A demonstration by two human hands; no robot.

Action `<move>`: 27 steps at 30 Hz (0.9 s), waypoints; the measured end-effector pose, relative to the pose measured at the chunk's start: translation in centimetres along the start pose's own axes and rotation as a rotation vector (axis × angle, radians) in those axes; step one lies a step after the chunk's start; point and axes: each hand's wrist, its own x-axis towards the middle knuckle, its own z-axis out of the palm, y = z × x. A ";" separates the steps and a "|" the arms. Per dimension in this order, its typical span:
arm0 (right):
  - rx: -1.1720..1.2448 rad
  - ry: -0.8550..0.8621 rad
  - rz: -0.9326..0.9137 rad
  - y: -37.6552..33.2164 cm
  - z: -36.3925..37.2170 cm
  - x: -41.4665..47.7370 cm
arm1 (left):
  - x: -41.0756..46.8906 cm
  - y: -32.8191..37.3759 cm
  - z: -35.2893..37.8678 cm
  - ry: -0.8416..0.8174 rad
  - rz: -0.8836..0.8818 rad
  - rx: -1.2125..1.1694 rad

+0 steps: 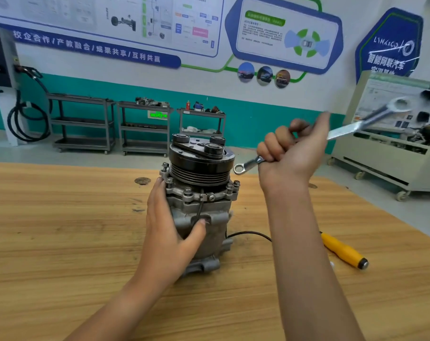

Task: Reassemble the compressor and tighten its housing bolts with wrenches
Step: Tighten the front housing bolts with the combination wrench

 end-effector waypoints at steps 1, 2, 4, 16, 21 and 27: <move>-0.010 0.057 0.116 0.1 -0.5 1.0 | 0.1 -0.1 0.0 -0.007 -0.003 0.001; -0.004 0.096 0.206 0.3 -1.1 1.8 | 0.0 -0.2 0.1 -0.009 -0.005 0.005; 0.006 0.138 0.315 1.0 -2.0 2.9 | -0.1 -0.2 0.1 -0.005 -0.010 0.001; 0.164 0.240 0.386 1.2 -2.8 4.4 | 0.1 -0.7 0.2 -0.001 0.020 0.011; 0.068 0.175 0.518 2.3 -2.2 4.2 | 0.1 -0.4 0.1 0.006 0.021 0.007; -0.048 0.131 0.620 3.2 -2.1 4.6 | 0.0 -0.2 0.0 -0.005 -0.010 -0.003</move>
